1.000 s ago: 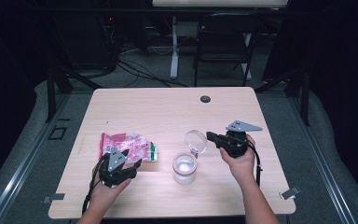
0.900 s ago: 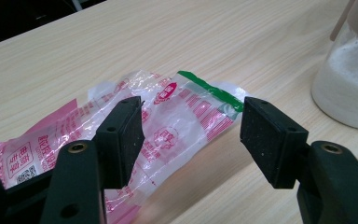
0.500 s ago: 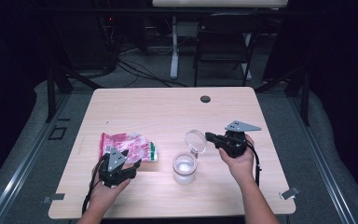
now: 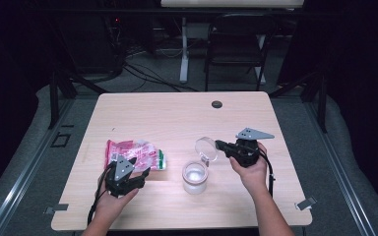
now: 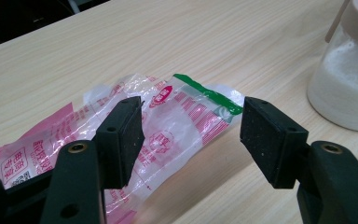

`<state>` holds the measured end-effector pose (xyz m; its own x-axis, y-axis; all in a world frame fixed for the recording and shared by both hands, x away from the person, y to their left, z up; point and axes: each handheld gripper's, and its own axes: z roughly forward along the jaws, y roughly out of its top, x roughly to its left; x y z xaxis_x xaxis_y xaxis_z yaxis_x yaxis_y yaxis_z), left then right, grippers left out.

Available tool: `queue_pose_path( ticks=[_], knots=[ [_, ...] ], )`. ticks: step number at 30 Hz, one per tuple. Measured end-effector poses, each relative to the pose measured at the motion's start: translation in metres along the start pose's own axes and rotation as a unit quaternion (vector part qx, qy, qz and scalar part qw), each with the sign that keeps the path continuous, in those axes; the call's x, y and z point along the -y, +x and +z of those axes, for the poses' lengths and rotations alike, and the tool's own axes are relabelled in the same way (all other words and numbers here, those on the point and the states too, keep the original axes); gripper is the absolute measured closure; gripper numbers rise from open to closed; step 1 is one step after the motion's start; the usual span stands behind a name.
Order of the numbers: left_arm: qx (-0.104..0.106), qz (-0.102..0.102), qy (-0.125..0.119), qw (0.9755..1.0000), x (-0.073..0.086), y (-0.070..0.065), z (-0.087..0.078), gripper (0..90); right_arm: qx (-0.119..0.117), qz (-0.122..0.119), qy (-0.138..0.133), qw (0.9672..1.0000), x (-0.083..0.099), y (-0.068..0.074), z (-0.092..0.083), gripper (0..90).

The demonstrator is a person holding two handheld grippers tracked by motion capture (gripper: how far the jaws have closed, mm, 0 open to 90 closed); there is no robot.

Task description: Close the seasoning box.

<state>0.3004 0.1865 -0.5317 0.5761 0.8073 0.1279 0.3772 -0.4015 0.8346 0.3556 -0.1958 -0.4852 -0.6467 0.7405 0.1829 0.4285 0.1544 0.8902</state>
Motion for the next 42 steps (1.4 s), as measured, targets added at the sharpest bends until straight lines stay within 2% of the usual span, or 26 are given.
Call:
queue_pose_path(
  ticks=[11,21,25,27,28,31,42],
  knots=[
    [0.009,0.004,-0.001,0.9999,-0.003,-0.004,0.005,38.9,0.0,-0.013,0.007,0.9999,0.002,0.008,-0.001,90.0],
    [0.016,0.01,-0.001,0.9998,-0.006,-0.006,0.01,38.9,-0.006,-0.034,0.022,0.9992,0.006,0.018,0.002,89.8],
    [0.016,0.01,-0.002,0.9998,-0.007,-0.006,0.011,38.9,-0.013,-0.037,0.024,0.9989,0.008,0.022,0.005,89.6],
    [0.016,0.01,-0.003,0.9998,-0.007,-0.005,0.011,38.9,-0.021,-0.041,0.028,0.9985,0.008,0.023,0.006,89.6],
    [0.016,0.009,-0.003,0.9998,-0.007,-0.005,0.011,38.9,-0.034,-0.043,0.036,0.9978,0.008,0.024,0.008,89.2],
    [0.014,0.008,-0.004,0.9999,-0.007,-0.005,0.01,38.9,-0.044,-0.051,0.044,0.9967,0.009,0.027,0.01,88.8],
    [0.009,0.001,-0.005,0.9999,-0.005,-0.002,0.008,38.9,-0.055,-0.064,0.042,0.9956,0.006,0.037,0.013,85.7]
  ],
)
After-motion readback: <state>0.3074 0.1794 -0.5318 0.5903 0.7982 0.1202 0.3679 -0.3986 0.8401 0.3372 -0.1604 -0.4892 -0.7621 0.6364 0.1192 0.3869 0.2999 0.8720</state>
